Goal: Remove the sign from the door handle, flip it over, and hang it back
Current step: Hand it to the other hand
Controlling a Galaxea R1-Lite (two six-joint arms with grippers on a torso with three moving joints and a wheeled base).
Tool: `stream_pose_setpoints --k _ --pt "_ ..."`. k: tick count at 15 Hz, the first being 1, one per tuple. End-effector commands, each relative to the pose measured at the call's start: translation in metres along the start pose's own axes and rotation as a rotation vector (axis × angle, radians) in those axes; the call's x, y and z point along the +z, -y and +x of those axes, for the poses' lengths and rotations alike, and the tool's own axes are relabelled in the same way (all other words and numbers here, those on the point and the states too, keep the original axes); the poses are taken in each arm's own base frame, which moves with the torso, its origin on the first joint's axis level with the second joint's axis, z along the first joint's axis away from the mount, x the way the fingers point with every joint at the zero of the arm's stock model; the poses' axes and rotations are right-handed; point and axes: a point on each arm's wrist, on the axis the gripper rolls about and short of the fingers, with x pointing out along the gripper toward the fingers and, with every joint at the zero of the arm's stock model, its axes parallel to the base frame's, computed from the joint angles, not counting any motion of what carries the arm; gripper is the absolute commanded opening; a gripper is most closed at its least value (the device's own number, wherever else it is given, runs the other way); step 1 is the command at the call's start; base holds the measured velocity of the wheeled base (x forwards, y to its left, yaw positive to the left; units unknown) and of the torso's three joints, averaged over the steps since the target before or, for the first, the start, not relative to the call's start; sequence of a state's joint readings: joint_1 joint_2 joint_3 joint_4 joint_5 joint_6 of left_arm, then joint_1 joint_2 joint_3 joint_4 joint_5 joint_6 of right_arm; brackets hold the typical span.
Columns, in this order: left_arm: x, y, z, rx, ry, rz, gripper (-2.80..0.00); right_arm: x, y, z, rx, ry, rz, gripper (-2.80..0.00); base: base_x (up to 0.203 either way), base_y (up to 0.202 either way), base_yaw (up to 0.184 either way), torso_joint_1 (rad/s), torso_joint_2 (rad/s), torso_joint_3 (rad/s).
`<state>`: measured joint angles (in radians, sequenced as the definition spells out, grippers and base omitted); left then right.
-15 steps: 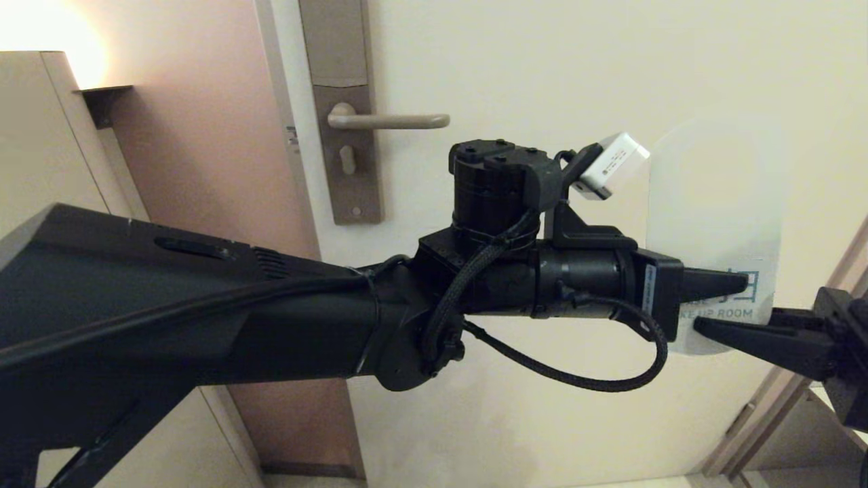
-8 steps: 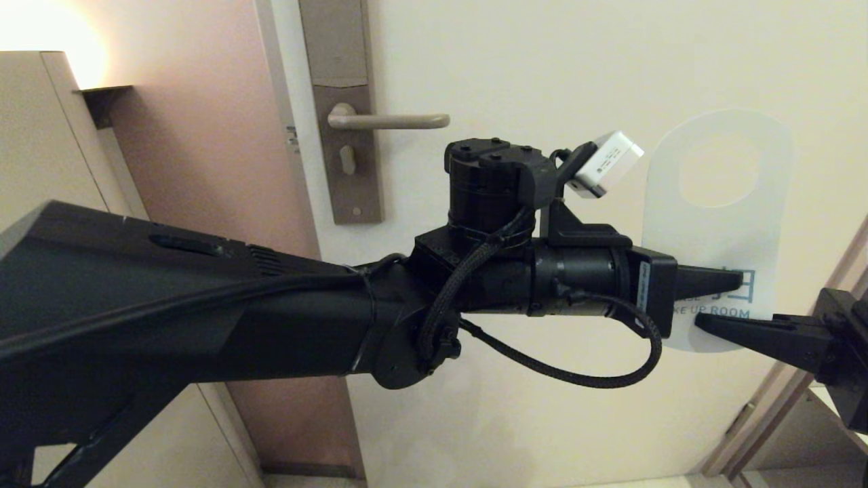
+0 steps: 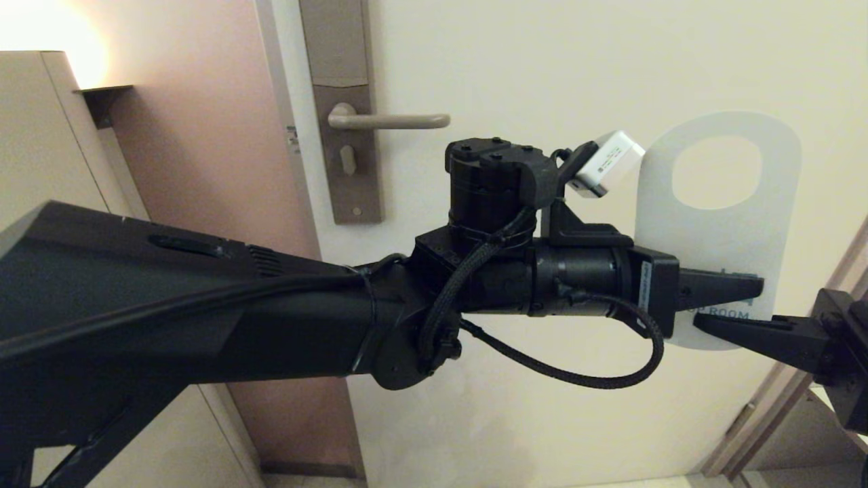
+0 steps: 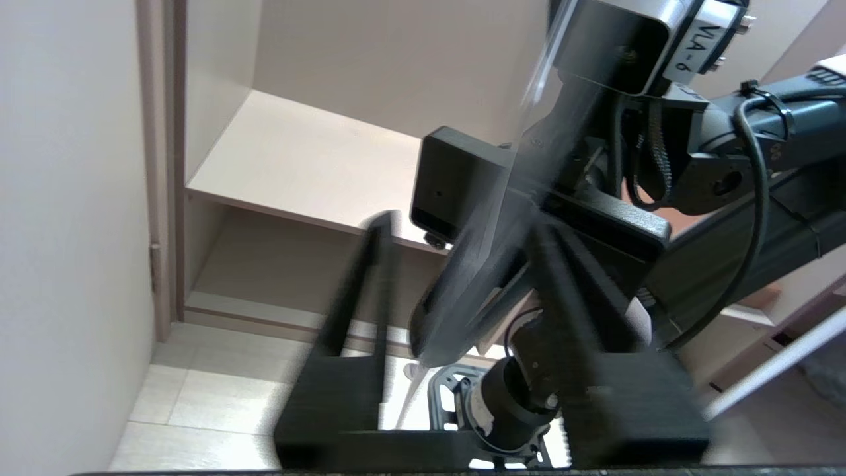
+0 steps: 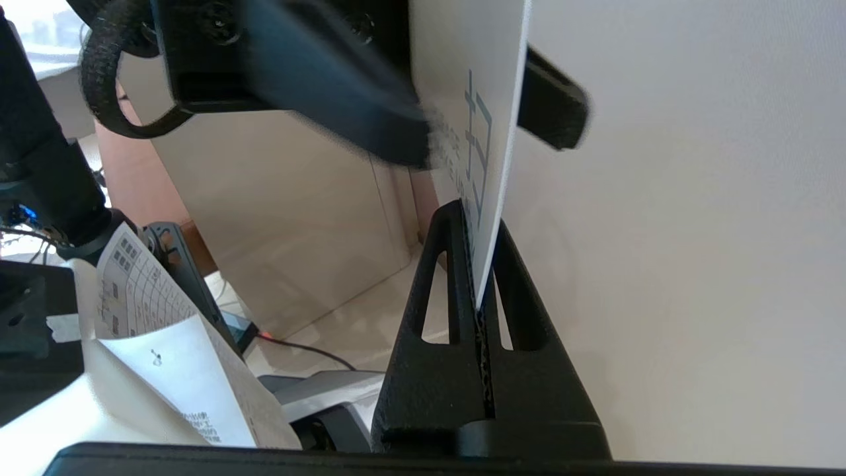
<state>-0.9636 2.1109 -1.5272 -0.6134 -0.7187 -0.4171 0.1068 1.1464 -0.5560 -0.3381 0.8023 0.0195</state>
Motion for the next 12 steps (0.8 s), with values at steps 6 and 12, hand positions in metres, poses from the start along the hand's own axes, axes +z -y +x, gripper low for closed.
stream_pose_setpoints --k 6,12 --pt "-0.001 -0.002 -0.002 0.001 -0.004 -0.007 0.00 -0.002 0.001 0.002 0.008 -0.007 0.008 -2.80 0.000 0.000 0.000 0.000 0.00 0.000" --pt "0.000 -0.005 -0.016 0.030 -0.005 -0.011 0.00 -0.002 0.002 0.002 0.006 -0.009 0.008 -2.80 0.000 0.000 0.000 0.000 0.00 0.000"
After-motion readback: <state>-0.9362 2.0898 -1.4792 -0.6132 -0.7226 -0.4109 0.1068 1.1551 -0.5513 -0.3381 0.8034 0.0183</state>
